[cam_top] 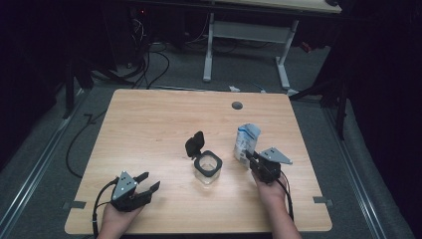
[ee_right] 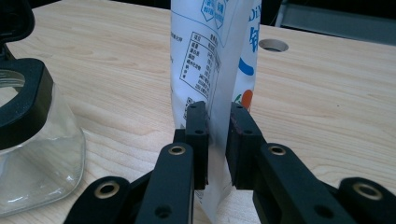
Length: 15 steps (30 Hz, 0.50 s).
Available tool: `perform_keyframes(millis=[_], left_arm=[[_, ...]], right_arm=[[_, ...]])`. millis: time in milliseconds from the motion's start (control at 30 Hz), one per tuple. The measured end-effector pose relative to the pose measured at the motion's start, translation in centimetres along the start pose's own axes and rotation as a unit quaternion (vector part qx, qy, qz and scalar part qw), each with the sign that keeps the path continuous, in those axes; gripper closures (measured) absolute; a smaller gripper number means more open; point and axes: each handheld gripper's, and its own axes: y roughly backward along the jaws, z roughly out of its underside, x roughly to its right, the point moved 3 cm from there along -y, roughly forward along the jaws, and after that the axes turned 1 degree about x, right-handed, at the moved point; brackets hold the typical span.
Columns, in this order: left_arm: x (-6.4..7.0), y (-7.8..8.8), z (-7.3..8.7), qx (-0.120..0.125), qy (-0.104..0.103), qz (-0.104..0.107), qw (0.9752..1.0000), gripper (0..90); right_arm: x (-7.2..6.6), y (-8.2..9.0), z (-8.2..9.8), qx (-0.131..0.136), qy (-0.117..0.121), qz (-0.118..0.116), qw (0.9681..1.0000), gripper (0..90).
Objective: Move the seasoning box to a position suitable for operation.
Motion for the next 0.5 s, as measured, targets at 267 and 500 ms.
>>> perform_keyframes(millis=[267, 500], left_arm=[[0.24, 0.00, 0.04, -0.002, -0.005, 0.007, 1.0000, 38.4], [0.47, 0.00, 0.11, 0.002, -0.012, 0.024, 0.9996, 36.8]], right_arm=[[0.10, -0.05, -0.30, -0.011, -0.007, 0.002, 0.9999, 81.1], [0.39, 0.17, -0.64, -0.011, -0.022, -0.006, 0.9997, 82.4]])
